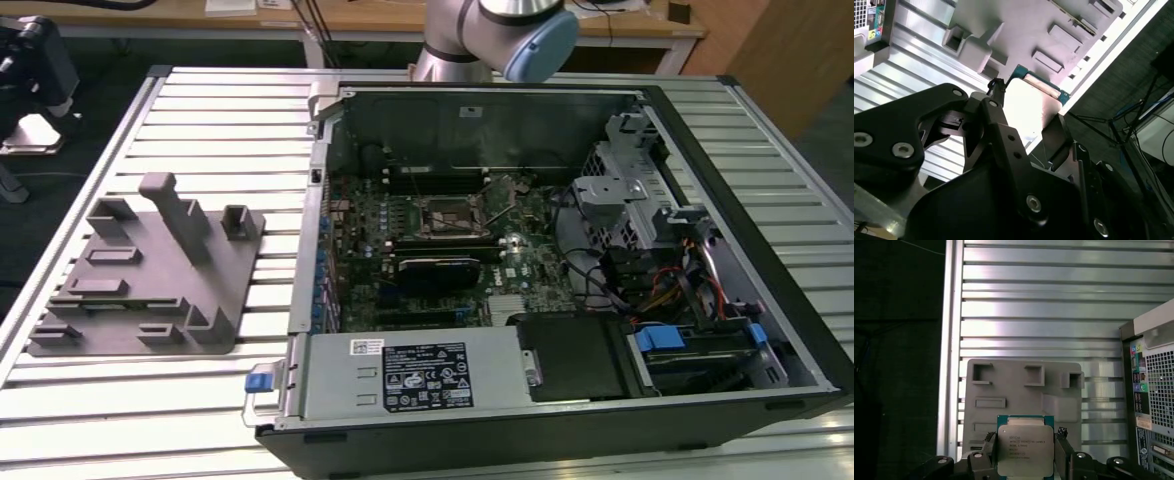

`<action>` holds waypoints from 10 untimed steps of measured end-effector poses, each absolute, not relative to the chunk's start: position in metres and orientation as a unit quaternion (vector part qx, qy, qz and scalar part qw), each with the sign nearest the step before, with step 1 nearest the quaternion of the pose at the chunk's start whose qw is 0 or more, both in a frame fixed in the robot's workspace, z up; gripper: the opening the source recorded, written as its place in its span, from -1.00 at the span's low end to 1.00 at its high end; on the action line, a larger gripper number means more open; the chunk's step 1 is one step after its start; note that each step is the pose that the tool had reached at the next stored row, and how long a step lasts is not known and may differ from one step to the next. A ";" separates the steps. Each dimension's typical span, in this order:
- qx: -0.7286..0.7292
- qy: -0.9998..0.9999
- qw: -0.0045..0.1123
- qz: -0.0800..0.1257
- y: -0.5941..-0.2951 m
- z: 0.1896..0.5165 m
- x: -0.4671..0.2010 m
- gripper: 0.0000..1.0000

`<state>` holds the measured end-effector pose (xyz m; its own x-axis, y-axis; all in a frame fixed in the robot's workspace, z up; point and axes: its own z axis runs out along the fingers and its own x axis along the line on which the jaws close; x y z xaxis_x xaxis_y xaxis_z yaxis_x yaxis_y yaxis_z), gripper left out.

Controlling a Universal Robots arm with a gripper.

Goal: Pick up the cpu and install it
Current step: 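Pick up the cpu and move it towards the insertion slot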

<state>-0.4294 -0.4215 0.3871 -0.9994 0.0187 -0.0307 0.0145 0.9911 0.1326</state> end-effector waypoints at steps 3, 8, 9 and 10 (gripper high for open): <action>0.008 0.998 0.016 0.066 -0.421 0.387 -0.424 0.08; 0.008 0.998 0.016 0.066 -0.421 0.387 -0.415 0.08; 0.008 0.998 0.016 0.066 -0.421 0.387 -0.413 0.08; 0.008 0.998 0.016 0.066 -0.421 0.387 -0.411 0.08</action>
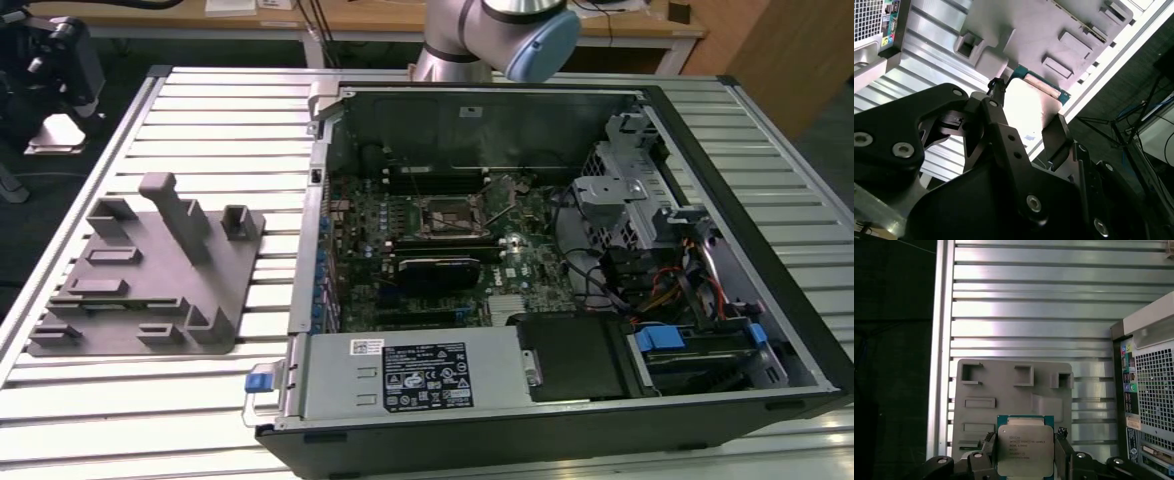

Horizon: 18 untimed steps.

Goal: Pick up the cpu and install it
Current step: 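Pick up the cpu and move it towards the insertion slot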

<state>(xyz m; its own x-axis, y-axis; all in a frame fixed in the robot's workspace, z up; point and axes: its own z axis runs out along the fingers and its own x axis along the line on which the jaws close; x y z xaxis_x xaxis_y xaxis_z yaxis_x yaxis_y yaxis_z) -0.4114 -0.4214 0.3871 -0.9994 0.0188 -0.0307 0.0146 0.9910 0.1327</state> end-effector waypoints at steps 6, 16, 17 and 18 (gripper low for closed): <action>0.008 0.998 0.016 0.066 -0.421 0.387 -0.402 0.08; 0.008 0.998 0.016 0.066 -0.421 0.387 -0.381 0.08; 0.008 0.998 0.016 0.066 -0.421 0.387 -0.379 0.08; 0.008 0.998 0.016 0.066 -0.421 0.387 -0.377 0.08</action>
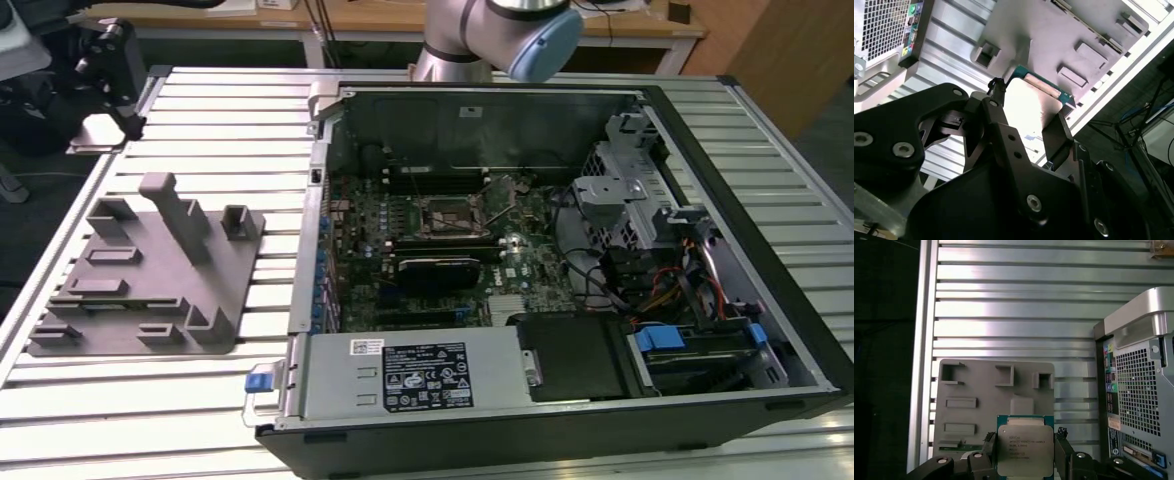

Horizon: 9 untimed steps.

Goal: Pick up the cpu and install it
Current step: 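Pick up the cpu and move it towards the insertion slot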

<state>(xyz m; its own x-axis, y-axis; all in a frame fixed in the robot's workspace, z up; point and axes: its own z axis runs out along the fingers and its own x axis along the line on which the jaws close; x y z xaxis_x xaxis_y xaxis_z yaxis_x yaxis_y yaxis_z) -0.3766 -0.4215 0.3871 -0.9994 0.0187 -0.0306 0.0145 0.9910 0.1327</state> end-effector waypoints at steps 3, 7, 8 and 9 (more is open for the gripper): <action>0.008 0.998 0.016 0.066 -0.421 0.387 -0.370 0.08; 0.008 0.998 0.016 0.066 -0.421 0.387 -0.361 0.08; 0.008 0.998 0.016 0.066 -0.421 0.387 -0.358 0.08; 0.008 0.998 0.016 0.066 -0.421 0.387 -0.356 0.08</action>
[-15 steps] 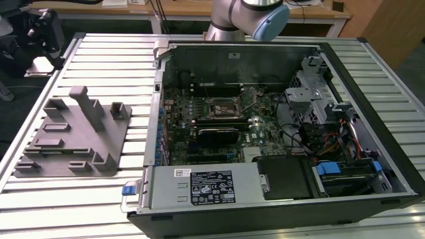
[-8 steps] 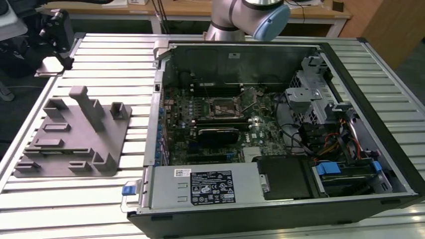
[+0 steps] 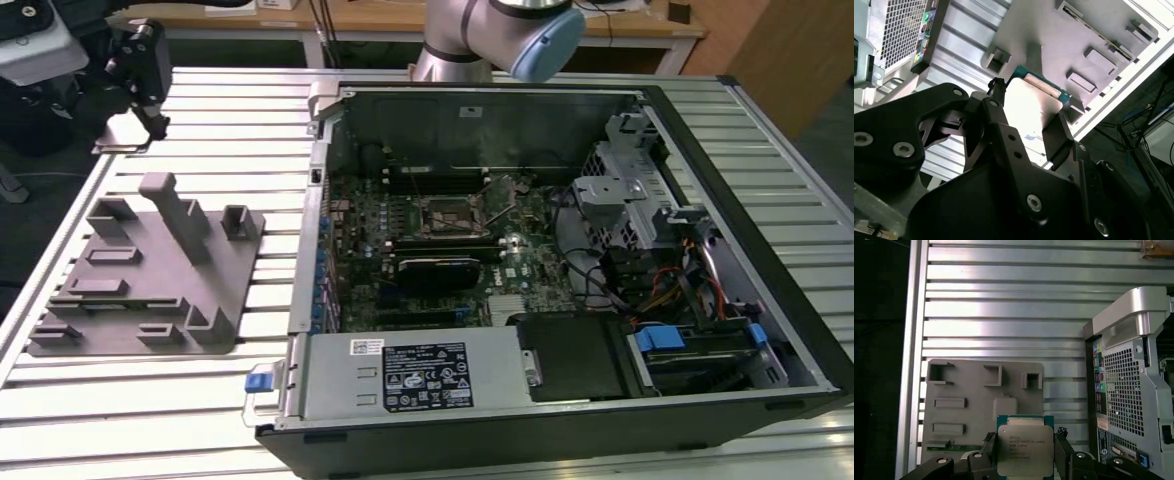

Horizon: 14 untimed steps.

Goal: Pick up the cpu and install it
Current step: 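Pick up the cpu and move it towards the insertion slot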

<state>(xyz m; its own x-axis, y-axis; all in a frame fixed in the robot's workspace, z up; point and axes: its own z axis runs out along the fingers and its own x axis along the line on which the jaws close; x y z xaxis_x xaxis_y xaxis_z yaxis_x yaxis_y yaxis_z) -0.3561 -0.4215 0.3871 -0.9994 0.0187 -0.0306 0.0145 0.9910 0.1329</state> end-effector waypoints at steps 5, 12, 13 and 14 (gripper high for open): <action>0.008 0.998 0.016 0.066 -0.421 0.387 -0.343 0.08; 0.008 0.998 0.016 0.067 -0.421 0.387 -0.324 0.08; 0.008 0.998 0.016 0.067 -0.421 0.387 -0.321 0.08; 0.008 0.998 0.016 0.067 -0.421 0.387 -0.318 0.08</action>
<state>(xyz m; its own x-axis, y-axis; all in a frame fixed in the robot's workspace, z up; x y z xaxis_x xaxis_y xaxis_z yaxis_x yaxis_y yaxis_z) -0.3185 -0.4214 0.3872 -0.9994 0.0188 -0.0305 0.0146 0.9910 0.1334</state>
